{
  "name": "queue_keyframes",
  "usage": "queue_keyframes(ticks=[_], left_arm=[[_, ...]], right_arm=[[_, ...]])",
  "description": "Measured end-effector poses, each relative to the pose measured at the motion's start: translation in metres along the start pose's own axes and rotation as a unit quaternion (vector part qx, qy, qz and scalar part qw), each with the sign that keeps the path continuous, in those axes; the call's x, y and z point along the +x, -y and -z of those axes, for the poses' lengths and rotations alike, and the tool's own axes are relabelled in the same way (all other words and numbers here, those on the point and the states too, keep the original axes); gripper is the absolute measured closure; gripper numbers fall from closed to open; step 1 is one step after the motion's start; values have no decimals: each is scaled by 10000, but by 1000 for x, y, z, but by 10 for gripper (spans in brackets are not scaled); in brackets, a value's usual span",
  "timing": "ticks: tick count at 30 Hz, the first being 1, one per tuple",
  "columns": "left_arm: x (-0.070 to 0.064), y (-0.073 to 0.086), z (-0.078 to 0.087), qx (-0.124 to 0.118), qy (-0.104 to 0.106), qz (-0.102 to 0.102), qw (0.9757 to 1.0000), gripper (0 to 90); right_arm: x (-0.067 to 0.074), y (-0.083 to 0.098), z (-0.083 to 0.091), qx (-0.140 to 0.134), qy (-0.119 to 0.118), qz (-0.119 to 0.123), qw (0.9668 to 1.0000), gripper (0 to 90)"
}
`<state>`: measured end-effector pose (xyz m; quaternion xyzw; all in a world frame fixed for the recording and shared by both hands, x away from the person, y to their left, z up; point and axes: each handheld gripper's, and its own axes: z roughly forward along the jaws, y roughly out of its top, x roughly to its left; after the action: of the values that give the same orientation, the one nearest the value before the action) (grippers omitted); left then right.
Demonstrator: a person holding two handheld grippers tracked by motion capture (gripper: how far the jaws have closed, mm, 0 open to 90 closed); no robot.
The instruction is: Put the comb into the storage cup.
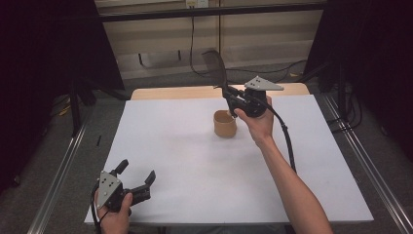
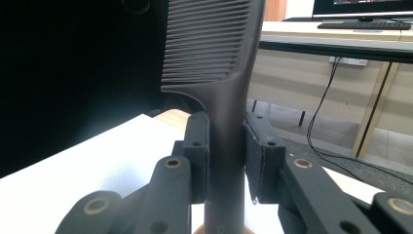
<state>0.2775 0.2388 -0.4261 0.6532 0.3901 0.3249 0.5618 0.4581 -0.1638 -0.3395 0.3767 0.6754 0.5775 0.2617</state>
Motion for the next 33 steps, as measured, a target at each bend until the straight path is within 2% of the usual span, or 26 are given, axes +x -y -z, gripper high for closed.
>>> queue_keyframes(ticks=[11, 15, 22, 33], left_arm=[[0, 0, 0, -17, -17, 26, 10000, 26], [0, 0, 0, -4, -8, -28, 10000, 26], [0, 0, 0, -32, -16, 24, 10000, 26], [1, 0, 0, -1, -6, 5, 10000, 26]], right_arm=[[0, 7, -12, 90, -33, 45, 9999, 726], [-4, 11, -19, 127, -23, -8, 9999, 726], [-5, 14, -32, 183, -20, 21, 9998, 726], [-4, 20, -46, 267, 103, 64, 9996, 726]])
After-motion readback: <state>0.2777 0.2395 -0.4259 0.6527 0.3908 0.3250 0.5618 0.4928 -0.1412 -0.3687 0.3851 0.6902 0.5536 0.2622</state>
